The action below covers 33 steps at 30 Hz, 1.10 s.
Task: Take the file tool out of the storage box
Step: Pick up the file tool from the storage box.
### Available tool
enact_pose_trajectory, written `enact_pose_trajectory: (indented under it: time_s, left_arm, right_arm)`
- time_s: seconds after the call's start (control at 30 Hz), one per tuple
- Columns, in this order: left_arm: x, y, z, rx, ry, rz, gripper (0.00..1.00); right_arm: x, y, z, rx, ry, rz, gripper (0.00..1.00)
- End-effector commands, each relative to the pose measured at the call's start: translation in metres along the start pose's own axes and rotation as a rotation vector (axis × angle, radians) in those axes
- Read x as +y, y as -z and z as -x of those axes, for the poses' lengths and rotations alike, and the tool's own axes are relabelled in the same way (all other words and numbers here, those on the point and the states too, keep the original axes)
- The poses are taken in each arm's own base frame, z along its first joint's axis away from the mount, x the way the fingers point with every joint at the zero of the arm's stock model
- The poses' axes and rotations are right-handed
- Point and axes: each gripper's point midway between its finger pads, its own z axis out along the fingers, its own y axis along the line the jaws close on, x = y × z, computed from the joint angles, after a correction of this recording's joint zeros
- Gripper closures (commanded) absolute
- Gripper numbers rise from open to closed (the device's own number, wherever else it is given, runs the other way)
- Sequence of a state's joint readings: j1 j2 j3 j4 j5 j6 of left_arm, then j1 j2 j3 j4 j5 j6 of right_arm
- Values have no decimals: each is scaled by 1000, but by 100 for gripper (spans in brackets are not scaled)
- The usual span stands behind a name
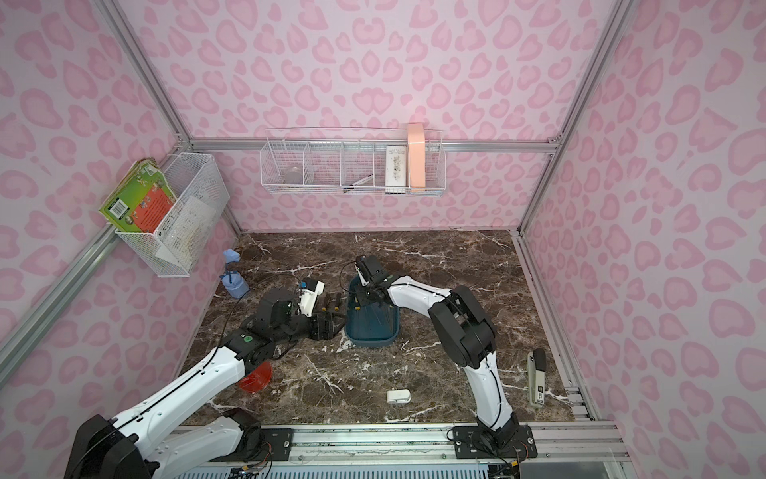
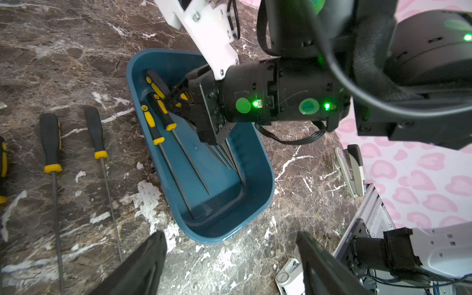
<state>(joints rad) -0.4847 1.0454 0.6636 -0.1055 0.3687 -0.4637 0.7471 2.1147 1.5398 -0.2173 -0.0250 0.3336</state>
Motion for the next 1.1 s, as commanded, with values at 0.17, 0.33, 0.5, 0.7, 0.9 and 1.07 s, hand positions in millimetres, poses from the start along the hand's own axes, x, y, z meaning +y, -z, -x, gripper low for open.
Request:
enact_pose_trajectory:
  time_s: [0.17,0.33,0.5,0.7,0.9,1.07]
  left_arm:
    - [-11,14,7,-54,-44,-34,15]
    - [-19,20,8,-85,-54,-79,15]
    - [-36,23,10,-102,-52,-180,14]
    - [-67,26,12,-141,-48,-360,15]
    - [-101,30,3,-142,-119,-461,16]
    - [-116,27,-2,-140,-139,-517,17]
  right_arm:
    - [18,25,27,-83,30,76,95]
    - [30,61,46,-208,37,144,96]
    - [46,126,64,-409,61,256,97]
    - [68,217,67,-658,53,444,98]
    - [83,301,49,-887,21,667,99]
    - [91,326,37,-926,6,763,100]
